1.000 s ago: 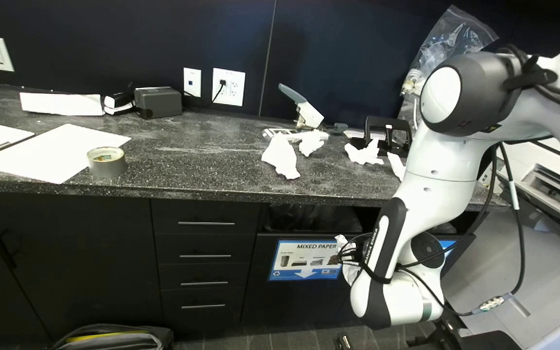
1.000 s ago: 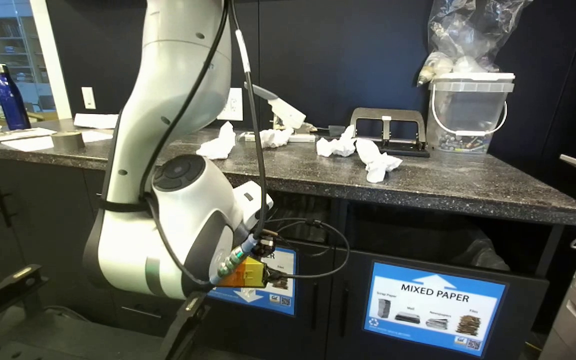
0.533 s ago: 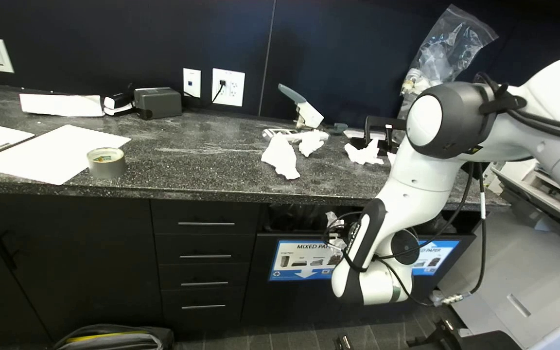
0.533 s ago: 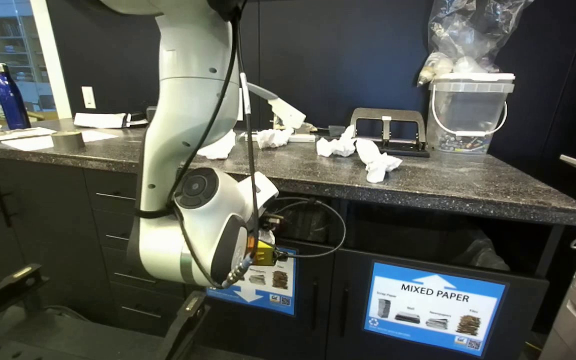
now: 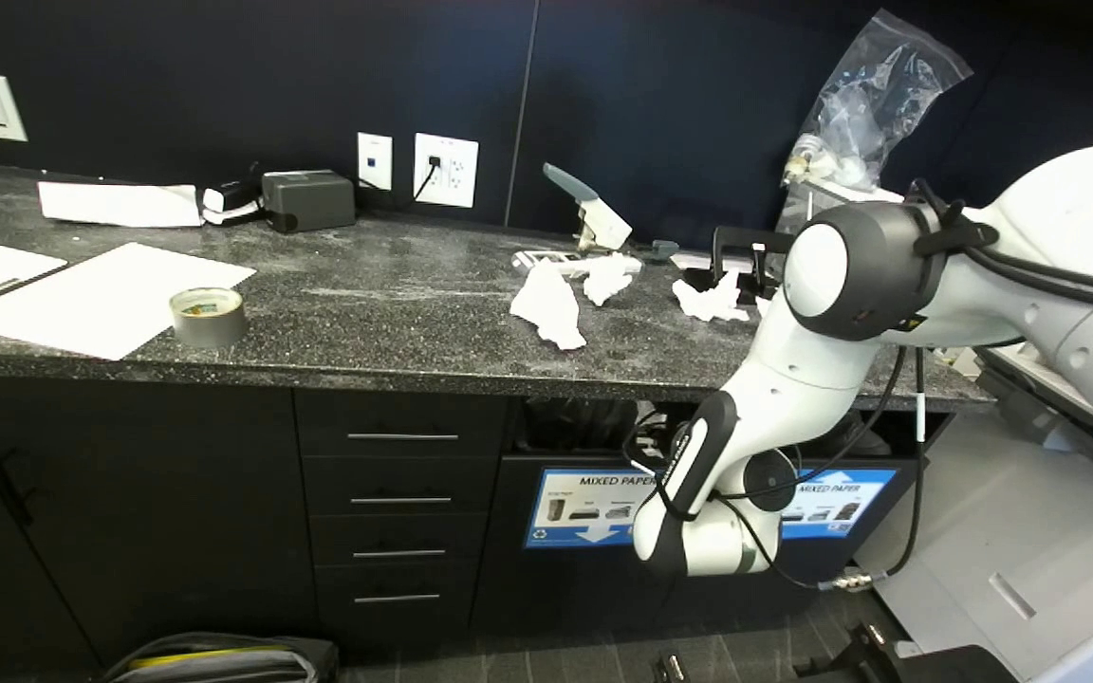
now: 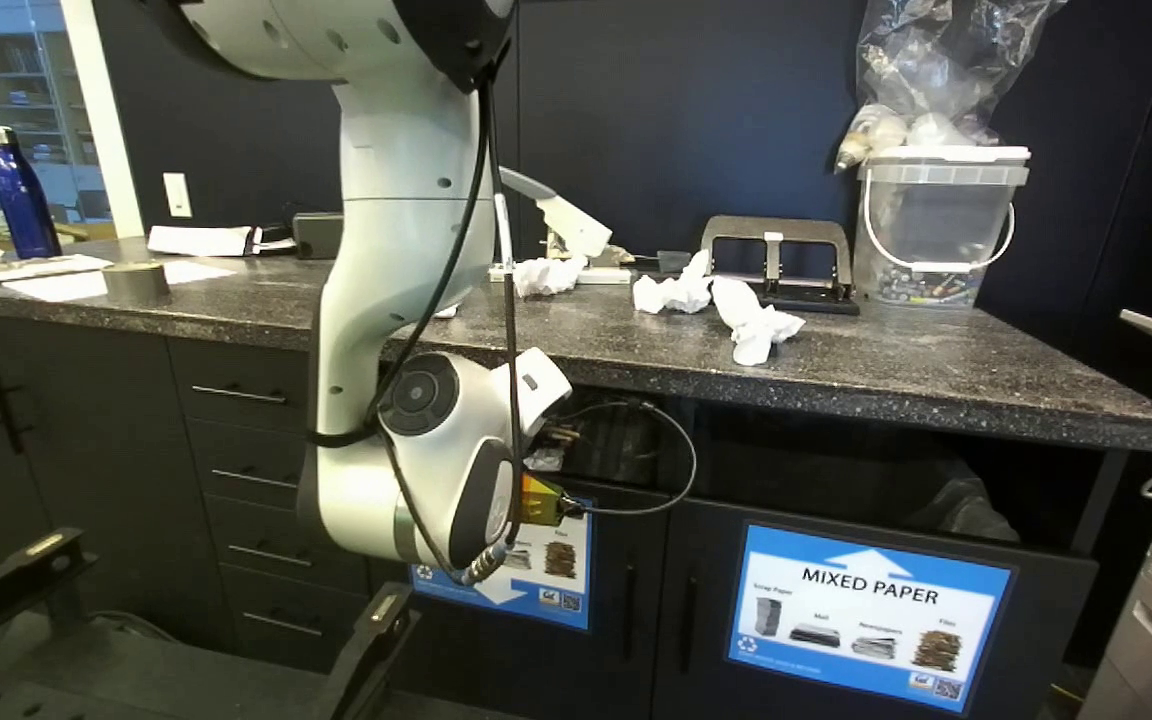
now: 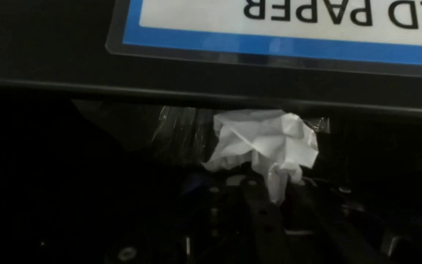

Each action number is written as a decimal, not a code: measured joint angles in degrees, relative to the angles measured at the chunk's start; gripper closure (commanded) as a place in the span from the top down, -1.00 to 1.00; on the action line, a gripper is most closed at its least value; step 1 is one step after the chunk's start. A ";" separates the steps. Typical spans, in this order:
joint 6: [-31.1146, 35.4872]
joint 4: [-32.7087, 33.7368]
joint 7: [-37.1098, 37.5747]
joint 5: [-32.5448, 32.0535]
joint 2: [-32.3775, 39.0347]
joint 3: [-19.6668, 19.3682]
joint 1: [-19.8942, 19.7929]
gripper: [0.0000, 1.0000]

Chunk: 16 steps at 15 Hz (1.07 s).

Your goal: Put the papers in the bin to the left

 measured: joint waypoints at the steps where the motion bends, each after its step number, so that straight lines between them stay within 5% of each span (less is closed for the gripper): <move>1: -0.03 1.51 0.38 0.02 0.73 0.14 -0.28 -0.86; 2: -0.11 2.90 0.75 0.07 1.51 0.24 -0.51 -0.29; 4: -0.44 5.41 1.03 0.37 3.03 0.28 -0.75 -0.14; 11: -3.23 8.96 1.03 0.39 5.80 0.25 -1.07 0.94; 16: -3.91 9.18 1.05 0.21 5.60 0.25 -1.12 1.00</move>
